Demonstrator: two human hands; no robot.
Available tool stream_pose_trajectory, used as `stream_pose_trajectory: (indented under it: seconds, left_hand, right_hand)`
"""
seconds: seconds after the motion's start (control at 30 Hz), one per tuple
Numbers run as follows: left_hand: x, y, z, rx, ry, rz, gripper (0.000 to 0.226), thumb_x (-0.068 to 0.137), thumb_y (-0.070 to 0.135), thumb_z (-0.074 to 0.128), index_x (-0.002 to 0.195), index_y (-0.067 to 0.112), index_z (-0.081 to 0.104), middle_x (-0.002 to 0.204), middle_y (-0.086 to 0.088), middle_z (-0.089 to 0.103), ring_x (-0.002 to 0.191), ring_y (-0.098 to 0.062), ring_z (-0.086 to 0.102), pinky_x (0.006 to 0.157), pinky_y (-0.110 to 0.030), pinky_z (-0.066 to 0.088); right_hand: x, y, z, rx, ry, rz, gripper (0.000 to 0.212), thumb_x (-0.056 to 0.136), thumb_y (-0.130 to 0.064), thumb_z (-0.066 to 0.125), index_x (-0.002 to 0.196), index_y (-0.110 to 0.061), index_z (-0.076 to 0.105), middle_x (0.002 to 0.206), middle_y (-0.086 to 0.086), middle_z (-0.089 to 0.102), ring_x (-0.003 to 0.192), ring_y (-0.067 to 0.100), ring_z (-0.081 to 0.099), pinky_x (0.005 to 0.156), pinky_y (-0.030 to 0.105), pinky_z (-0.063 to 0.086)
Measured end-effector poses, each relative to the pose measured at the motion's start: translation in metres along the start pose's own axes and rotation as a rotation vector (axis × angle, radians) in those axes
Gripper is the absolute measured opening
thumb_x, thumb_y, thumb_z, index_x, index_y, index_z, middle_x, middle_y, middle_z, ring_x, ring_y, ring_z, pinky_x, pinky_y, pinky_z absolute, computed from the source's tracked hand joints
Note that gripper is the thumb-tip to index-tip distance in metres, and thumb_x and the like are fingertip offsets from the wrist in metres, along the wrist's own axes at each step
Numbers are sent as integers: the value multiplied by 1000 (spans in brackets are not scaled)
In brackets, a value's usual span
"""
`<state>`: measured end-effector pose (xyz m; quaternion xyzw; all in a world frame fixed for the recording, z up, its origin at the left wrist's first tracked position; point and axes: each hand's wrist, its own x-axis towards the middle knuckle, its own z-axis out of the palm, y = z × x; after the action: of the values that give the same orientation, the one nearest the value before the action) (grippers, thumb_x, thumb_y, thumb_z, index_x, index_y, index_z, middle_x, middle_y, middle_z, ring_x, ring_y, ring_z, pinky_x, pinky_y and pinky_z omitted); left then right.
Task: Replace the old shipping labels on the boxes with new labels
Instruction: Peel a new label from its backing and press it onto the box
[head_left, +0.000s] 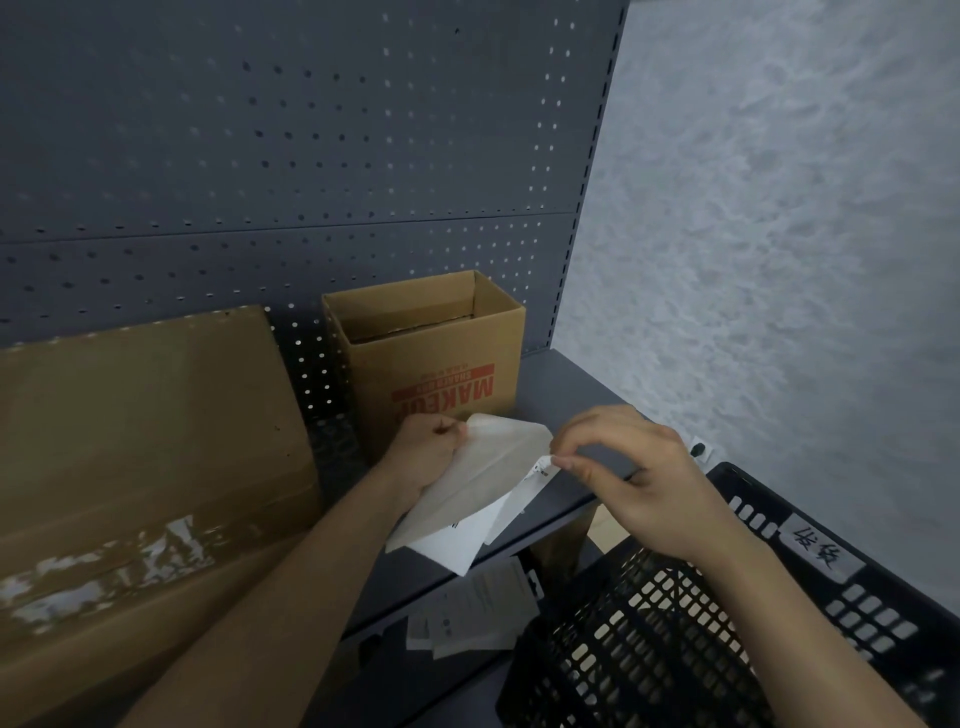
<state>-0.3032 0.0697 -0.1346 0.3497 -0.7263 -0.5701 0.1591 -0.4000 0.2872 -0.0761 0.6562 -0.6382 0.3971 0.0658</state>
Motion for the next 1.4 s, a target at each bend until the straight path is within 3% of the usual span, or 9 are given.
stream_pose_trajectory:
  seconds: [0.17,0.47,0.57,0.8,0.93,1.0,1.13,1.23,1.4]
  left_hand:
    - [-2,0,-2,-3,7,9,26,102,25,53,89,9,69,81,-5,60,74,-15,54,66,-26,44]
    - [-2,-6,-3,94,54,30,25,102,17,49,83,8,64,80,-1,55,70,-9,49,57,-21,36]
    - [0,-5,0,112,103,55,21,101,12,50,92,2,67,85,-3,59,75,-11,52,60,-21,37]
    - [8,-10,0,67,112,21,18,96,1,55,79,6,59,83,-8,61,83,-20,58,66,-23,42]
    - [8,-22,1,1,174,-39,31,95,0,50,67,11,52,73,-5,52,86,-24,53,69,-26,42]
    - [3,-27,1,58,155,-17,21,97,7,53,77,11,55,83,-8,57,86,-25,57,68,-25,49]
    - [-7,-32,4,99,186,30,17,100,16,53,82,19,54,99,-8,63,94,-24,61,88,-40,54]
    - [-9,-34,6,232,189,101,12,101,21,50,93,20,59,103,-2,60,93,-15,59,79,-31,49]
    - [-17,-38,2,368,186,149,25,103,23,46,79,24,50,93,-4,57,80,-10,55,62,-21,38]
  right_hand:
    - [0,4,-1,119,25,70,5,93,-18,65,90,-16,68,94,-9,67,95,20,65,87,51,48]
    - [6,2,-2,252,143,89,3,91,-18,64,89,-16,64,89,-4,64,89,23,63,83,47,49]
    - [11,3,-8,240,183,96,3,91,-19,63,89,-17,64,88,-4,64,88,24,62,83,50,48]
    - [20,-3,-13,251,269,95,4,89,-20,63,90,-17,65,85,3,65,86,30,60,78,55,48]
    - [25,-4,-16,239,312,115,2,89,-18,64,89,-17,65,84,4,64,85,32,59,77,54,48]
    - [27,-4,-18,233,332,152,3,90,-11,66,89,-14,66,85,3,65,85,30,60,78,50,50]
    - [33,-6,-22,235,418,242,14,90,1,65,87,-13,65,83,1,65,81,22,61,76,34,53]
    - [38,-3,-24,248,524,317,10,89,0,65,87,-10,65,83,4,66,78,18,61,72,26,52]
    - [43,4,-30,255,668,397,2,90,-2,63,90,-4,64,84,8,62,73,11,56,66,20,48]
